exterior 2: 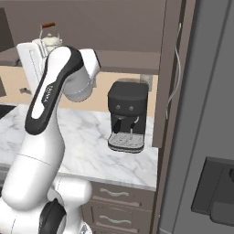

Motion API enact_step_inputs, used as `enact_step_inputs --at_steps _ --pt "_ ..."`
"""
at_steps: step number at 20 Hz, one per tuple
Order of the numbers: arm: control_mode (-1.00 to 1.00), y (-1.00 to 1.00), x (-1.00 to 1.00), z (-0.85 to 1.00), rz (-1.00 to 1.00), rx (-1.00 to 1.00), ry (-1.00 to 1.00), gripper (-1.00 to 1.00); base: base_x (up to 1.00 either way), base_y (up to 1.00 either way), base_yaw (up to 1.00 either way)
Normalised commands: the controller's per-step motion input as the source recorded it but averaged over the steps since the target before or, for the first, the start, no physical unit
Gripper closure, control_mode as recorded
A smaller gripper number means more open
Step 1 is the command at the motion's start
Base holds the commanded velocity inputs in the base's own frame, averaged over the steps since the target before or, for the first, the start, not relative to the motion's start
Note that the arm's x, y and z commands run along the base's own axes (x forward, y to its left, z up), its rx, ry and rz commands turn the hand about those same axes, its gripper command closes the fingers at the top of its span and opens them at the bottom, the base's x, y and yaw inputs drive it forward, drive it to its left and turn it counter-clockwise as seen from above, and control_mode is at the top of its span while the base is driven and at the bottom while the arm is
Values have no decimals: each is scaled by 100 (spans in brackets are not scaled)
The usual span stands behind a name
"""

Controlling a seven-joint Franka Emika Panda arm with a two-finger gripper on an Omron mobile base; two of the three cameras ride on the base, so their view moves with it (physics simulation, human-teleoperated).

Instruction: Open the cabinet, pick the kettle from the cabinet, and place it in the sink.

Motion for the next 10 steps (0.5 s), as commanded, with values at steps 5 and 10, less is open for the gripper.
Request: enact_step_inputs --at_steps 5,10 --pt "-100 19 36 3 12 6 -3 -100 0 0 0" --pt "-100 17 17 19 5 2 -11 -100 0 0 0"
